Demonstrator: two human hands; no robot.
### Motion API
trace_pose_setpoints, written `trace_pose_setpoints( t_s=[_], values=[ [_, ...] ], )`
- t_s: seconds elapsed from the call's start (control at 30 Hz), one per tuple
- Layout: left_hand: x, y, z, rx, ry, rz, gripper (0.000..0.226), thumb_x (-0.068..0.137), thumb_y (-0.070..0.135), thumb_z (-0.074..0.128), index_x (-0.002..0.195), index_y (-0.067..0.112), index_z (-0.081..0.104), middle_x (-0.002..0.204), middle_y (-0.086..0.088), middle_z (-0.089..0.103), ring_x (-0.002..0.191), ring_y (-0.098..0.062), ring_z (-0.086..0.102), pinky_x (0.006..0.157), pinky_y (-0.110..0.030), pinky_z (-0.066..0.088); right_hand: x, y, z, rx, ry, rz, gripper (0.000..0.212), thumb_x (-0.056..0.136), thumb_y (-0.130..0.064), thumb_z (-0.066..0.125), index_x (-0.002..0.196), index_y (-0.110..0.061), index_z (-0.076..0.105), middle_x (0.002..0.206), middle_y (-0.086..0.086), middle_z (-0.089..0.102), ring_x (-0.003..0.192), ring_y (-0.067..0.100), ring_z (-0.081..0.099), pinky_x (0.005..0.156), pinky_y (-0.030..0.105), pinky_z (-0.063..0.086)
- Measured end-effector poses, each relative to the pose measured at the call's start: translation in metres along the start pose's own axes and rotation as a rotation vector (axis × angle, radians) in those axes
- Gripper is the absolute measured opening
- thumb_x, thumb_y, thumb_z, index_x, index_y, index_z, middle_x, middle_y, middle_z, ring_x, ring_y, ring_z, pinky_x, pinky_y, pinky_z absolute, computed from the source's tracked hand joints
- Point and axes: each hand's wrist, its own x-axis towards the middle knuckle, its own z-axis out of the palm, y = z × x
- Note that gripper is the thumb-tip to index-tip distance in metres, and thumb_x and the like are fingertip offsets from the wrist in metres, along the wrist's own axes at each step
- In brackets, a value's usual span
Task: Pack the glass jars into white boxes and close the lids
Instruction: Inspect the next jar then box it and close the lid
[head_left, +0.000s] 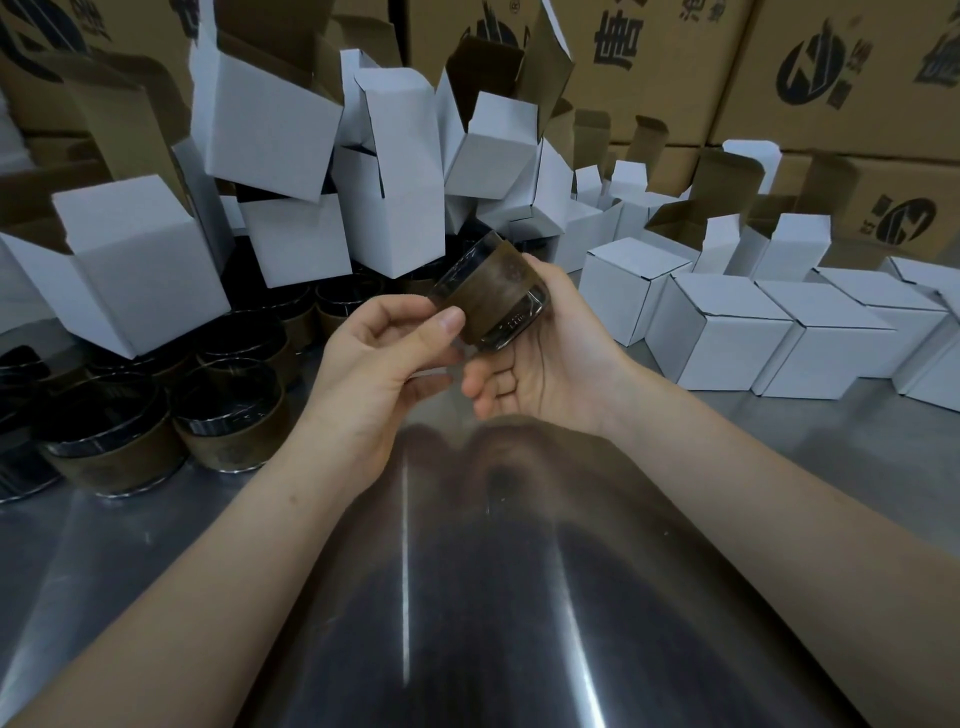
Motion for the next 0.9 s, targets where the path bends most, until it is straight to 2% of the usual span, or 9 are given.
trace_pose_setpoints(
  t_s=[0.1, 0.2, 0.27, 0.4, 0.5, 0.57, 0.67, 0.8, 0.9],
  values=[
    [0.0017, -0.0013, -0.0011, -0.001, -0.029, 0.006, 0.035, 0.063, 0.039, 0.080, 0.083, 0.020, 0.060, 0.083, -0.003, 0.069, 0.085, -0.019, 0.068, 0.068, -0.028, 0.055, -0.0002, 0.0009, 0.0005, -0.008, -0.028, 0.036, 0.080, 0.095, -0.067, 0.020, 0.096, 0.000, 0.063, 0.067, 0.019, 0.066, 0.055, 0.029, 0.062, 0.061, 0.032, 0.054],
    [0.0018, -0.0015, 0.0008, -0.064, -0.095, 0.008, 0.034, 0.071, 0.035, 0.078, 0.082, 0.015, 0.052, 0.073, 0.003, 0.067, 0.070, -0.011, 0.065, 0.061, -0.022, 0.053, 0.0004, 0.0024, 0.0018, -0.027, -0.066, 0.075, 0.080, 0.094, -0.065, 0.018, 0.089, 0.001, 0.064, 0.065, 0.018, 0.066, 0.055, 0.029, 0.062, 0.063, 0.033, 0.054],
    [0.0003, -0.0005, 0.0015, -0.077, -0.138, 0.024, 0.045, 0.071, 0.040, 0.082, 0.083, 0.013, 0.049, 0.066, 0.007, 0.065, 0.059, -0.006, 0.061, 0.058, -0.019, 0.051, 0.0015, 0.0033, 0.0017, -0.038, -0.096, 0.101, 0.082, 0.091, -0.065, 0.020, 0.082, 0.001, 0.068, 0.064, 0.018, 0.067, 0.056, 0.029, 0.063, 0.065, 0.034, 0.053],
    [-0.0008, 0.0018, 0.0027, -0.093, -0.146, 0.027, 0.075, 0.054, 0.056, 0.085, 0.100, 0.007, 0.051, 0.078, -0.005, 0.063, 0.055, -0.008, 0.057, 0.057, -0.022, 0.050, 0.0043, 0.0055, -0.0006, -0.066, -0.142, 0.131, 0.086, 0.089, -0.066, 0.019, 0.076, -0.001, 0.074, 0.067, 0.018, 0.068, 0.059, 0.028, 0.064, 0.067, 0.034, 0.053],
    [-0.0011, 0.0023, 0.0043, -0.120, -0.128, 0.026, 0.088, 0.051, 0.057, 0.086, 0.112, 0.005, 0.051, 0.081, -0.008, 0.063, 0.054, -0.009, 0.056, 0.056, -0.021, 0.050, 0.0053, 0.0060, 0.0013, -0.065, -0.171, 0.134, 0.080, 0.078, -0.066, 0.029, 0.079, -0.002, 0.076, 0.069, 0.019, 0.069, 0.061, 0.028, 0.065, 0.068, 0.034, 0.054],
    [-0.0009, 0.0023, 0.0043, -0.122, -0.109, 0.015, 0.082, 0.050, 0.057, 0.087, 0.105, 0.006, 0.052, 0.085, -0.009, 0.063, 0.063, -0.011, 0.062, 0.060, -0.023, 0.052, 0.0051, 0.0065, 0.0025, -0.031, -0.179, 0.121, 0.077, 0.076, -0.066, 0.033, 0.083, -0.002, 0.075, 0.072, 0.019, 0.070, 0.063, 0.029, 0.066, 0.070, 0.035, 0.054],
    [-0.0008, 0.0018, 0.0041, -0.080, -0.049, -0.019, 0.058, 0.060, 0.054, 0.082, 0.088, 0.011, 0.054, 0.085, -0.006, 0.064, 0.073, -0.015, 0.062, 0.067, -0.030, 0.053, 0.0056, 0.0078, 0.0011, 0.047, -0.162, 0.071, 0.079, 0.089, -0.067, 0.026, 0.087, -0.005, 0.075, 0.079, 0.018, 0.072, 0.069, 0.030, 0.069, 0.074, 0.038, 0.053],
    [-0.0006, 0.0012, 0.0044, -0.044, -0.018, 0.002, 0.031, 0.078, 0.042, 0.066, 0.091, 0.015, 0.061, 0.086, -0.002, 0.071, 0.079, -0.016, 0.068, 0.068, -0.032, 0.055, 0.0073, 0.0058, 0.0003, 0.108, -0.071, -0.029, 0.076, 0.093, -0.071, 0.030, 0.102, -0.009, 0.073, 0.095, 0.017, 0.074, 0.075, 0.029, 0.072, 0.071, 0.035, 0.057],
    [-0.0009, 0.0022, 0.0046, -0.022, 0.037, 0.012, 0.025, 0.084, 0.037, 0.062, 0.100, 0.017, 0.064, 0.103, -0.005, 0.073, 0.096, -0.019, 0.071, 0.074, -0.031, 0.057, 0.0077, 0.0062, -0.0018, 0.094, -0.005, -0.107, 0.066, 0.093, -0.069, 0.037, 0.110, -0.013, 0.068, 0.099, 0.013, 0.073, 0.080, 0.025, 0.072, 0.071, 0.033, 0.057]
  ],
)
